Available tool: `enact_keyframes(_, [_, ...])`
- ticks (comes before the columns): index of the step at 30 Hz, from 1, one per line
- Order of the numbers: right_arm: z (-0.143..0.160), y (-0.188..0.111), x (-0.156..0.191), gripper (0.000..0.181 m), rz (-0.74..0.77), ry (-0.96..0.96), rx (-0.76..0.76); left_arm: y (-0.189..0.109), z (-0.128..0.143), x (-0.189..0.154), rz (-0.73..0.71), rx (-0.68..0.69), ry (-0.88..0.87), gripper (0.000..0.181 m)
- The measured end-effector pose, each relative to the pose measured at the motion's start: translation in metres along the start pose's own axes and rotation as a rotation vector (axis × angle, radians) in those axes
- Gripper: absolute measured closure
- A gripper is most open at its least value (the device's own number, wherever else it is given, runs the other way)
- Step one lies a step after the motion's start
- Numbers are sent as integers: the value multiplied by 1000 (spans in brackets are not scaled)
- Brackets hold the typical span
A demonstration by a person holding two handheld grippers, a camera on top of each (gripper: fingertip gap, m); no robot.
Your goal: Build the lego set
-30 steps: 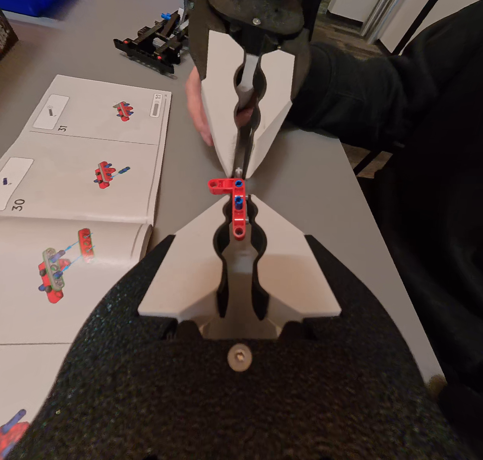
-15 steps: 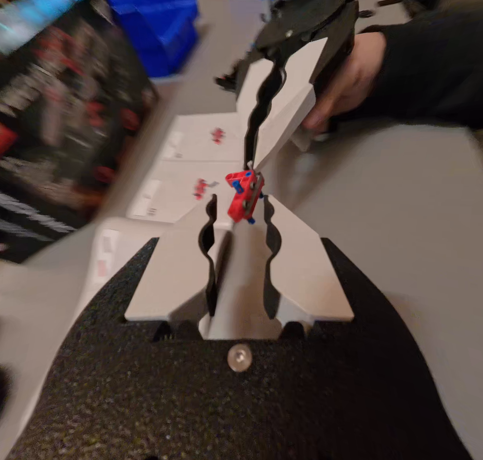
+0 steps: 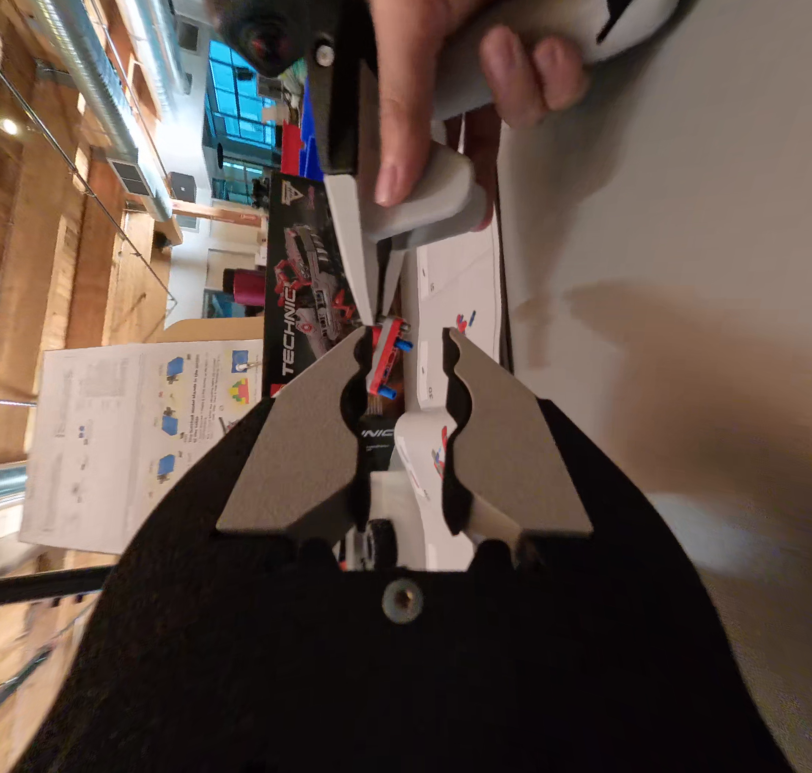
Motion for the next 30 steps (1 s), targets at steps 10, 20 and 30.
enact_keyframes(10, [7,6,-5,179,73,27,53,11,1,-8,-24,120,67,170])
enact_keyframes(20, [12,6,-8,179,107,27,115,13,3,-15,1,121,143,171])
enact_keyframes(30, [13,4,-9,179,109,16,153,12,3,-16,21,89,138,172])
Point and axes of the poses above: each gripper's, where its closed fingertips meet, y out along the fingers, z out of its underside, x = y × z across the jaws, the point moved 6 cm from there along -y, back along the fingers, and after that the axes turned 8 degrees about x, right-handed, at the moved point
